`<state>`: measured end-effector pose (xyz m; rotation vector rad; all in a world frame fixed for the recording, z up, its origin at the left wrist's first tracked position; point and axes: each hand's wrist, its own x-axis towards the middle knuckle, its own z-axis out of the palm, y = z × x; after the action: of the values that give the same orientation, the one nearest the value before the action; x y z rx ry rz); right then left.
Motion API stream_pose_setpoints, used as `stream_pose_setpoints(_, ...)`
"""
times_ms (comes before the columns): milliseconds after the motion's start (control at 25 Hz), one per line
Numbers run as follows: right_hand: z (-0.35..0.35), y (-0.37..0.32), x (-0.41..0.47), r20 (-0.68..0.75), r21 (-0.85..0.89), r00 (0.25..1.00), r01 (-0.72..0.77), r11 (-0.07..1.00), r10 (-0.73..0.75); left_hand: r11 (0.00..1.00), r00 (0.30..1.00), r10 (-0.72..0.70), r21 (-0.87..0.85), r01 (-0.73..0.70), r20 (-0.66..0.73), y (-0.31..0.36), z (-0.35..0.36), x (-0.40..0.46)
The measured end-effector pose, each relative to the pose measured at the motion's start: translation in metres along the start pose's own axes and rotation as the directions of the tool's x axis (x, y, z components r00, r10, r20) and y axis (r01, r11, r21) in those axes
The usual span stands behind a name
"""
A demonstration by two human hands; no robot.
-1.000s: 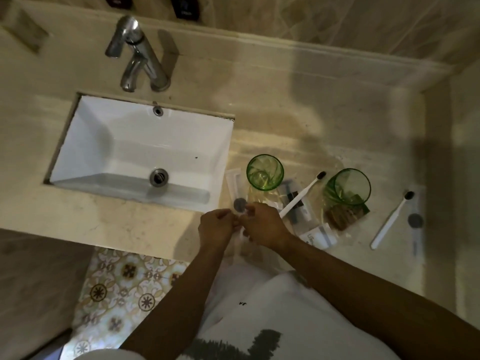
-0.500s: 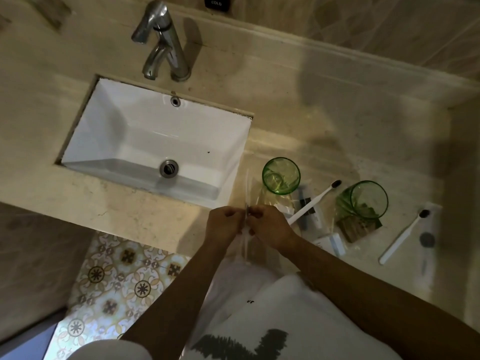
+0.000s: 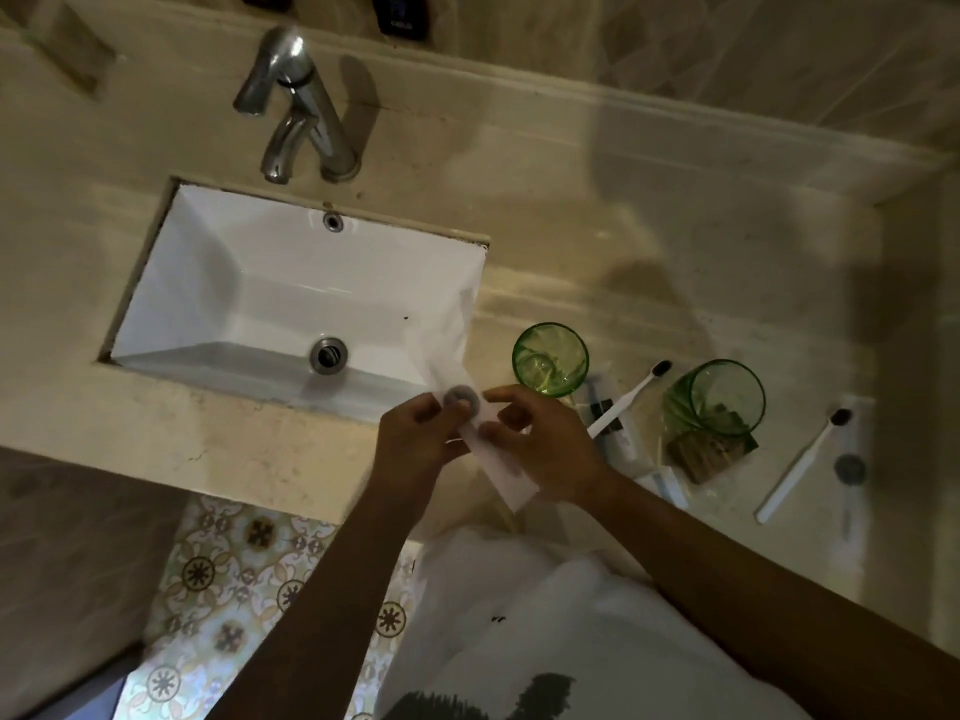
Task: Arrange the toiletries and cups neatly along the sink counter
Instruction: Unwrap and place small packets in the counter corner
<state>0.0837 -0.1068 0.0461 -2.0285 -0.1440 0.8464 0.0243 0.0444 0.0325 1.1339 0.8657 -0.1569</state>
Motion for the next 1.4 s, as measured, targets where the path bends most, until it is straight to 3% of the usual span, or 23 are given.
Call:
stream_pose_setpoints(120, -0.021, 0.001, -0.012, -0.001, 0.024, 0.999, -0.052, 0.998, 0.052, 0.996, 0.997, 0.007, -0.091, 0.001, 0.083, 0.015, 0.008, 0.005)
stream_pose_setpoints(240, -0.046, 0.008, -0.028, 0.048, 0.060, 0.999, -0.029, 0.998, 0.026, 0.996, 0.992, 0.061, -0.065, -0.053, 0.113, 0.032, 0.028, 0.011)
stream_pose_setpoints(520, -0.094, 0.028, -0.047, -0.081, 0.280, 0.997, 0.037, 0.959, -0.014, 0.976, 0.965, 0.055, 0.191, -0.106, 0.256, 0.049, 0.109, 0.020)
stream_pose_setpoints(640, -0.113, 0.041, -0.052, -0.176, 0.404, 0.984, 0.058, 0.913, 0.016, 0.964, 0.960, -0.022, 0.260, -0.053, 0.279, 0.045, 0.148, 0.025)
stream_pose_setpoints(800, -0.152, 0.062, -0.057, -0.303, 0.562, 0.939, 0.037, 0.826, 0.164, 0.946, 0.912, -0.095, 0.322, -0.043, 0.400, 0.041, 0.210, 0.042)
stream_pose_setpoints(1000, -0.201, 0.099, -0.057, -0.428, 0.606, 0.862, 0.051, 0.794, 0.271, 0.811, 0.850, -0.070, 0.525, -0.256, 0.523, 0.030, 0.298, 0.075)
stream_pose_setpoints(1160, -0.239, 0.141, -0.042, -0.447, 0.691, 0.798, 0.021, 0.722, 0.404, 0.716, 0.797, -0.209, 0.643, -0.271, 0.567, 0.014, 0.363, 0.105)
stream_pose_setpoints(1240, -0.252, 0.159, -0.033, -0.473, 0.660, 0.757, -0.035, 0.750, 0.451, 0.703, 0.774, -0.288, 0.673, -0.229, 0.564, 0.009, 0.388, 0.119)
stream_pose_setpoints(1400, -0.280, 0.183, -0.006, -0.535, 0.612, 0.686, -0.089, 0.786, 0.494, 0.652, 0.824, -0.273, 0.725, -0.221, 0.497, -0.002, 0.447, 0.148)
